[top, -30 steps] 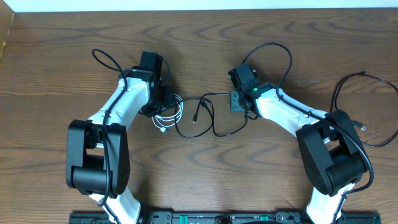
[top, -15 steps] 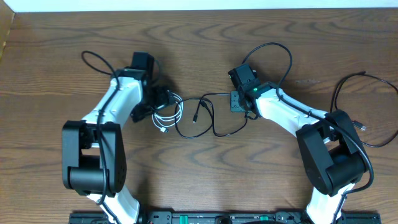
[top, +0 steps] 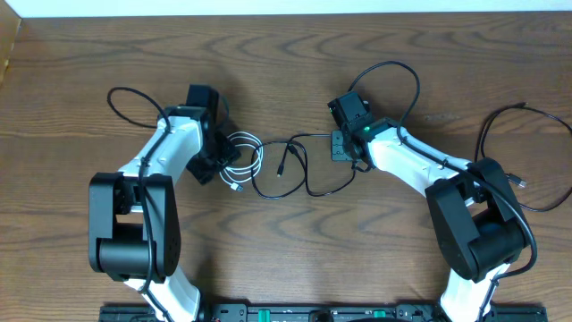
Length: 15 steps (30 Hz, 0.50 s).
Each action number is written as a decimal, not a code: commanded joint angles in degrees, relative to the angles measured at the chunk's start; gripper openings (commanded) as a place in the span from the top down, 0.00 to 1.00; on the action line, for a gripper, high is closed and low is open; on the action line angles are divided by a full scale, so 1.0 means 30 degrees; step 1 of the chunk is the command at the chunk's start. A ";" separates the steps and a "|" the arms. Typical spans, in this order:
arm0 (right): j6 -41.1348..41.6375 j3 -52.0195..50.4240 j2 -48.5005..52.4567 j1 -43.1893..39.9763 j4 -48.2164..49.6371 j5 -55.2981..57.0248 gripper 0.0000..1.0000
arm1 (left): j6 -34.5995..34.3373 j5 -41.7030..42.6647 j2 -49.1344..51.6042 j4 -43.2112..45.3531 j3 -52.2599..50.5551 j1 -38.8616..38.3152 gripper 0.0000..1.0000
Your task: Untangle cables
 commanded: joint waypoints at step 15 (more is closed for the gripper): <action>0.0335 0.0022 0.0015 -0.0058 0.0000 0.0291 0.99 | -0.2499 -0.0233 0.0073 0.1260 -0.0415 -0.0036 0.59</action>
